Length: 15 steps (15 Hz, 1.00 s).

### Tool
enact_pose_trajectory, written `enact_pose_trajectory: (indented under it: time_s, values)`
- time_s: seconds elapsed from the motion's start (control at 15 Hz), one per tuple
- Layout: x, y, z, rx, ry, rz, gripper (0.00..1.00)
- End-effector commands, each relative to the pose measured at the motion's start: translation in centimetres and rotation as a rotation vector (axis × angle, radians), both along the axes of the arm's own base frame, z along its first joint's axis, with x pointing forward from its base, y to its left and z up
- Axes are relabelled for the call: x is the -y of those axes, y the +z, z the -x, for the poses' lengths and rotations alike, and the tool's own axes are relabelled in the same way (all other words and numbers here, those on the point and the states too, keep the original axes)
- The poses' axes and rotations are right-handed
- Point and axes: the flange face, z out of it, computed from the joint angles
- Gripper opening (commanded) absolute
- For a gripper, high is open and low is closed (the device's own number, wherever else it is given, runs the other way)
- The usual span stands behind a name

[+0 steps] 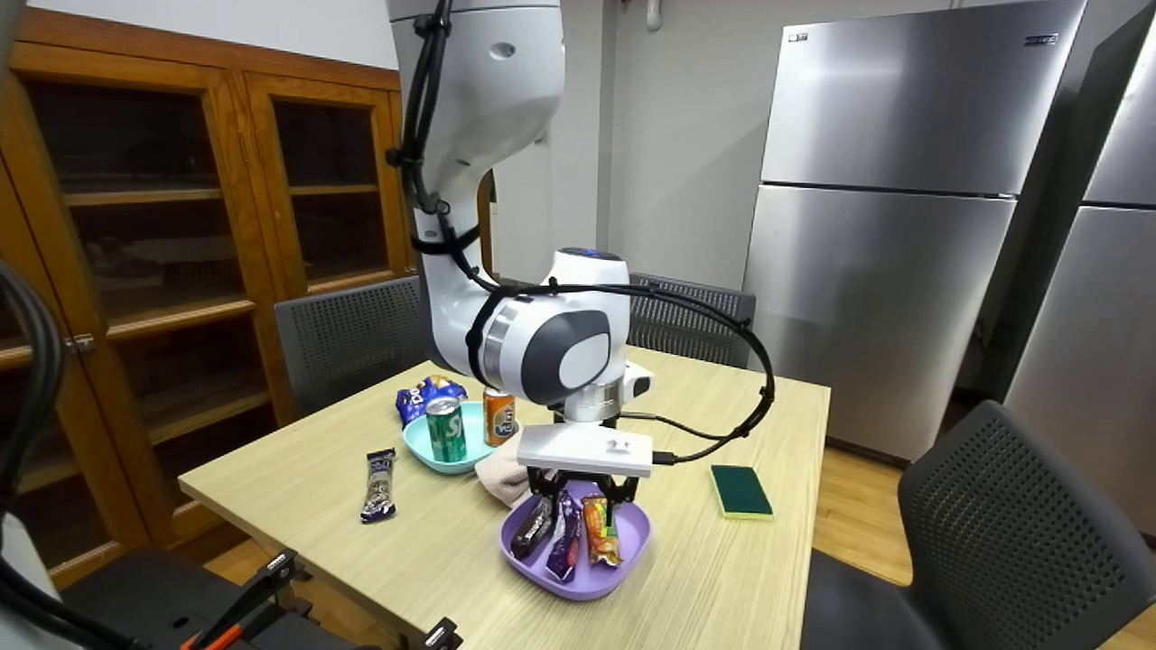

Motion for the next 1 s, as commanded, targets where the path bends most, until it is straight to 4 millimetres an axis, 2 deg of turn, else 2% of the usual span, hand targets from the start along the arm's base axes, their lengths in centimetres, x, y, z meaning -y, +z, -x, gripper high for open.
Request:
enact_pose_trajectory:
  time_s: [0.0, 0.33, 0.4, 0.93]
  values:
    - [1.4, 2.7, 0.8, -0.008, -0.075, 0.057, 1.00]
    - [2.3, 4.0, 2.2, -0.001, -0.094, 0.099, 1.00]
    - [2.6, 2.7, 1.3, 0.008, -0.079, 0.086, 1.00]
    - [2.6, 3.0, 1.9, 0.006, -0.083, 0.094, 1.00]
